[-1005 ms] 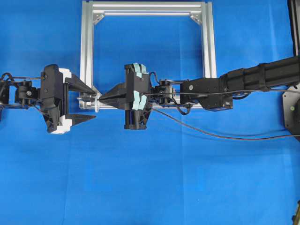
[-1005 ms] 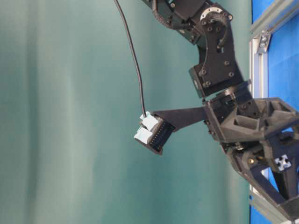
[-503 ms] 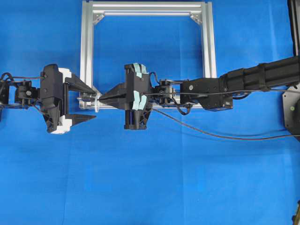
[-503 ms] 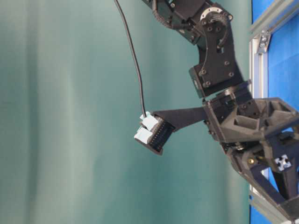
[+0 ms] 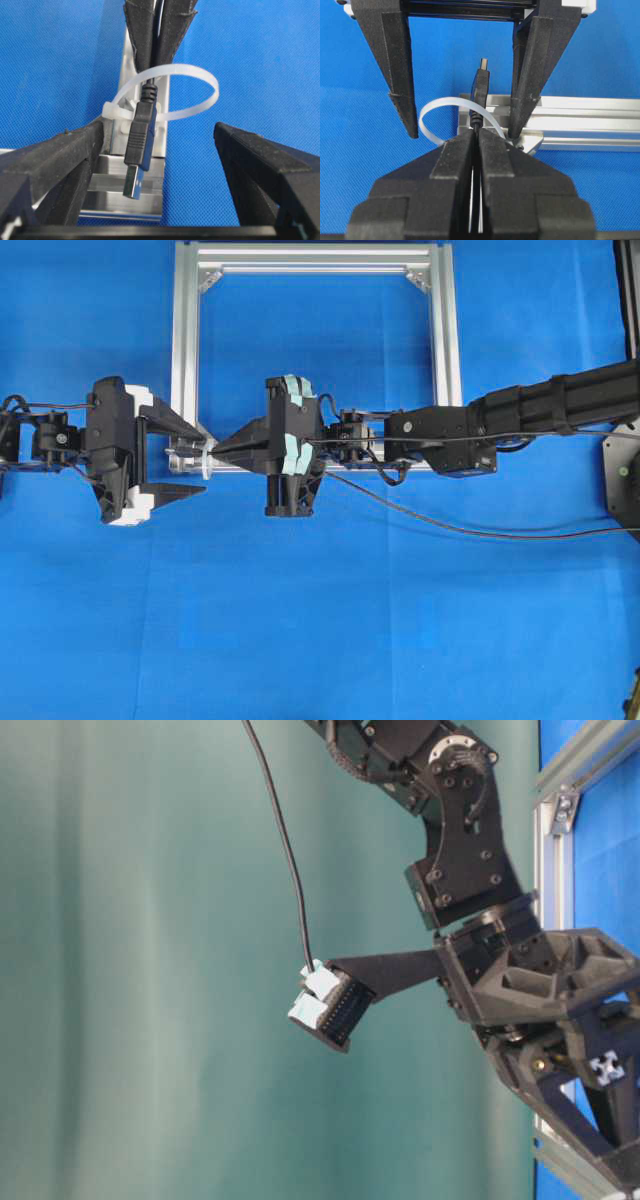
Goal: Insert the wire through the string loop located on the left side.
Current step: 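Close the left gripper on the USB plug beyond the loop, then open the right gripper and pull the cable left with the left gripper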
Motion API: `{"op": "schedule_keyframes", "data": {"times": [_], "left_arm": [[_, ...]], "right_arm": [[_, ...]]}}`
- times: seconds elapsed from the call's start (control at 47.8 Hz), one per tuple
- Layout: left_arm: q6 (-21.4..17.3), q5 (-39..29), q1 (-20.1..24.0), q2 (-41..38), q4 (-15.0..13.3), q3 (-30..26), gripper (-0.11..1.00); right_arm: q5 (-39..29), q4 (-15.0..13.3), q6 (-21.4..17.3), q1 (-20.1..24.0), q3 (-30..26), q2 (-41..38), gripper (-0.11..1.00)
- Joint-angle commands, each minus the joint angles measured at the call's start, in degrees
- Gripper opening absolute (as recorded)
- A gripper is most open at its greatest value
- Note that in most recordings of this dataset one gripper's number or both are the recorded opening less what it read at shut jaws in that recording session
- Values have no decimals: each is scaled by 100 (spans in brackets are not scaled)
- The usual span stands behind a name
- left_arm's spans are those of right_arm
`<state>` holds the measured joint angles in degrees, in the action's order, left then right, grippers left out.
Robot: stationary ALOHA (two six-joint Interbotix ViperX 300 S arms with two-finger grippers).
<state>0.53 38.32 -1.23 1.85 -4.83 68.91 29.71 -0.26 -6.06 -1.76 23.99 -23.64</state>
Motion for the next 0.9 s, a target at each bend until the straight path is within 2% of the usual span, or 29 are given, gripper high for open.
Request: {"op": "schedule_keyframes", "data": {"times": [0.0, 0.084, 0.23, 0.314, 0.565, 0.879], "left_arm": [[-9, 44, -18, 114, 18, -79, 82], [-18, 44, -18, 123, 18, -70, 64], [-18, 44, 44, 176, 18, -70, 22], [-18, 44, 62, 316, 18, -26, 5], [-26, -18, 79, 598, 18, 114, 4], [-18, -211, 70, 562, 18, 9, 4]], "right_arm": [[18, -9, -9, 9, -53, 114, 0], [18, -9, -9, 18, -53, 114, 0], [18, -9, -9, 9, -53, 114, 0], [18, -9, -9, 9, -53, 114, 0], [9, -9, -9, 9, -53, 114, 0], [-123, -9, -18, 18, -53, 114, 0]]}}
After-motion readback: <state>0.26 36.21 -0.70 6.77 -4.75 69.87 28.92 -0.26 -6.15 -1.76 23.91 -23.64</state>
